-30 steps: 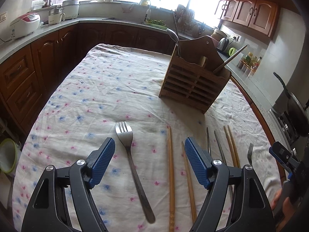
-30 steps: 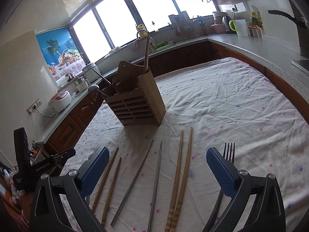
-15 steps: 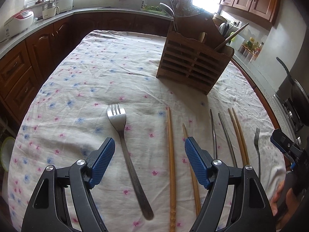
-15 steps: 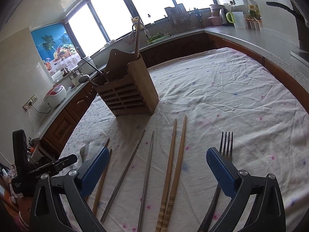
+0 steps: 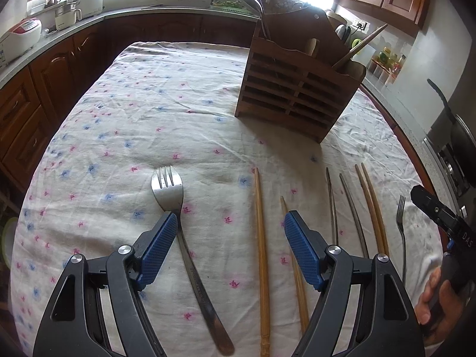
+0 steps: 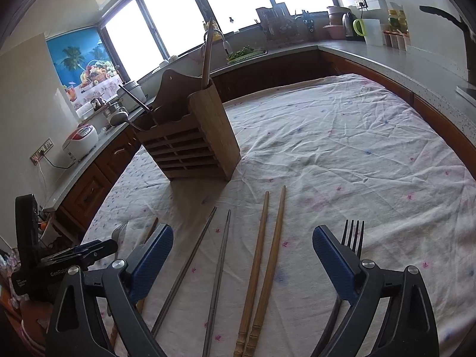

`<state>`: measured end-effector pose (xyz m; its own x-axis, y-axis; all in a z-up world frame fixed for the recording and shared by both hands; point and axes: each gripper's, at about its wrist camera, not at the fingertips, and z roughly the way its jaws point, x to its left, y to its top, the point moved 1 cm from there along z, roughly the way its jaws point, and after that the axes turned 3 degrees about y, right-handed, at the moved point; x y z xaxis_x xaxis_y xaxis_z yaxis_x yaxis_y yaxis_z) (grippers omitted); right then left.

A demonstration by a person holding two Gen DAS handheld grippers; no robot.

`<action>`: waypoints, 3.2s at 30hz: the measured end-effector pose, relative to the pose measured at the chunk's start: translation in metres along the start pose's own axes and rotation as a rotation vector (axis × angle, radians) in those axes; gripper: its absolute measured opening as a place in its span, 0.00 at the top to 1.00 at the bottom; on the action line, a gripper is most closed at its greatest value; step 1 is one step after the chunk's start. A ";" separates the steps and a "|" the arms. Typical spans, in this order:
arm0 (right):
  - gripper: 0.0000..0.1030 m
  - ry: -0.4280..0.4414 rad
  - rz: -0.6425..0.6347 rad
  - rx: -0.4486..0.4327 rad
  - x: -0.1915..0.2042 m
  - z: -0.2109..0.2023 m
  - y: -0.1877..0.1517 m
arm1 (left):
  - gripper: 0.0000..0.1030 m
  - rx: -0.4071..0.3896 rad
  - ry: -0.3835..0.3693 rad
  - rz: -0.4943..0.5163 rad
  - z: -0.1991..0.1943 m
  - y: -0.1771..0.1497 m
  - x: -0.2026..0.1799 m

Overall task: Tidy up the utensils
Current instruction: 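Move the left tool to a wooden chopstick while the right tool approaches another wooden chopstick, then close the left tool on its wooden chopstick while the right tool closes on another, then lift both held wooden chopsticks and carry them over the wooden holder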

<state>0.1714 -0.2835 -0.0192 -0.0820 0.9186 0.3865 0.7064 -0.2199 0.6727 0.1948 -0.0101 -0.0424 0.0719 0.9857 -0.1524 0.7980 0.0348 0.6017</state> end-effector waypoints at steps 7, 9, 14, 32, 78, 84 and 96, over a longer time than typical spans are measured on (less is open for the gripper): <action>0.47 -0.036 0.004 0.051 -0.009 0.021 0.010 | 0.54 0.047 -0.019 0.045 0.018 0.011 -0.007; 0.52 -0.041 0.007 0.071 -0.012 0.028 0.012 | 0.61 0.063 -0.021 0.065 0.024 0.014 -0.010; 0.60 -0.061 0.006 0.116 -0.017 0.046 0.016 | 0.75 0.095 -0.033 0.103 0.037 0.019 -0.018; 0.74 -0.177 -0.081 0.204 -0.022 0.094 0.027 | 0.88 0.131 0.004 0.195 0.063 0.025 -0.039; 0.95 0.032 -0.116 -0.154 0.053 -0.083 0.063 | 0.96 -0.230 -0.194 0.070 -0.123 0.038 -0.009; 0.95 0.044 -0.132 -0.184 0.061 -0.091 0.069 | 0.96 -0.276 -0.196 0.040 -0.139 0.040 0.000; 0.95 0.076 -0.159 -0.217 0.075 -0.097 0.079 | 0.96 -0.340 -0.186 0.008 -0.154 0.053 0.008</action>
<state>0.1535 -0.2633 0.1243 -0.2376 0.9220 0.3058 0.5139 -0.1478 0.8450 0.1452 0.0252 0.1089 0.2101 0.9404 -0.2674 0.5555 0.1102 0.8242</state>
